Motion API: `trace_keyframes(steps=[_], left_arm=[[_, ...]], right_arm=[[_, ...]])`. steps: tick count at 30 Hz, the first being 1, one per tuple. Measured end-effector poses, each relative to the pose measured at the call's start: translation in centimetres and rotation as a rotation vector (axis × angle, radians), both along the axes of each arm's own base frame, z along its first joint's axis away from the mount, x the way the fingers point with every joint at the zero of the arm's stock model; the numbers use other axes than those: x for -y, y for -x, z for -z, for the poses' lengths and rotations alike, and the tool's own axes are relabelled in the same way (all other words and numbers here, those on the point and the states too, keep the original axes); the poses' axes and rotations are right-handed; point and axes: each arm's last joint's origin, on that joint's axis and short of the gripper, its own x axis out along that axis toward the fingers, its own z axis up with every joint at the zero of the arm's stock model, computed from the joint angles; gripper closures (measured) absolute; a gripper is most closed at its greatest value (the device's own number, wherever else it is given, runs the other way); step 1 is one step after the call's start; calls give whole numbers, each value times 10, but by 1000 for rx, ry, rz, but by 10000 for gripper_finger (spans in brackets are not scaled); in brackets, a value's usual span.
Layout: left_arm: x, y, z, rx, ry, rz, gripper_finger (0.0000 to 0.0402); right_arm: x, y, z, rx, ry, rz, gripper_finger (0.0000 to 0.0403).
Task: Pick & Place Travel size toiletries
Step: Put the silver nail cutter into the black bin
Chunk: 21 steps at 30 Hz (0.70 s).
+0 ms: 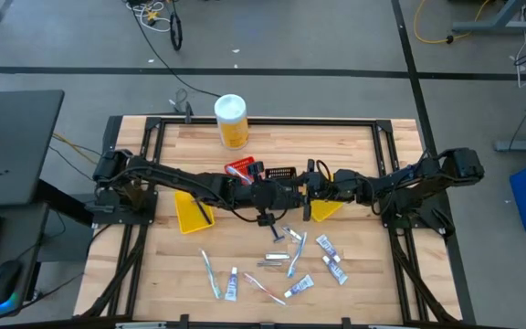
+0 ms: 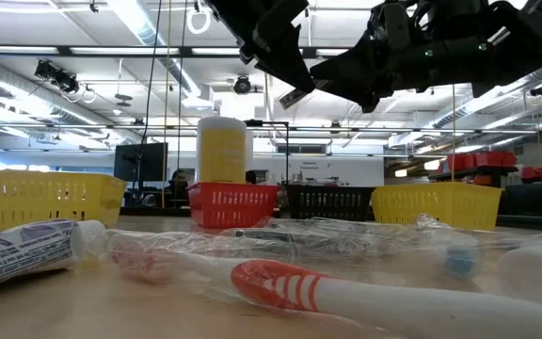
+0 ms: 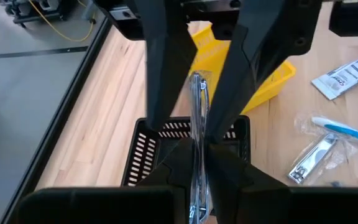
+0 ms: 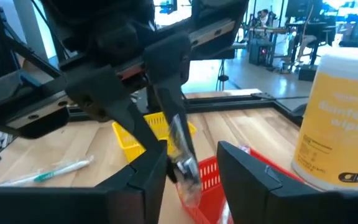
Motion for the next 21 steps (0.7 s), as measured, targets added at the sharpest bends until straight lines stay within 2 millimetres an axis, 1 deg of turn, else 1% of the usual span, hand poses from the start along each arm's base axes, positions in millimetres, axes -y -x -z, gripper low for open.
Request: trace_keyframes(steps=[6,14,21], left_arm=[[-1,0,0,-6,-25,-14,361],[-1,1,1,-17,-31,-7,361],[0,2,1,-28,-24,-5,360]], right_arm=[[0,0,3,-29,7,-1,299],[0,0,2,-24,51,-6,342],[0,0,2,-25,56,-10,351]])
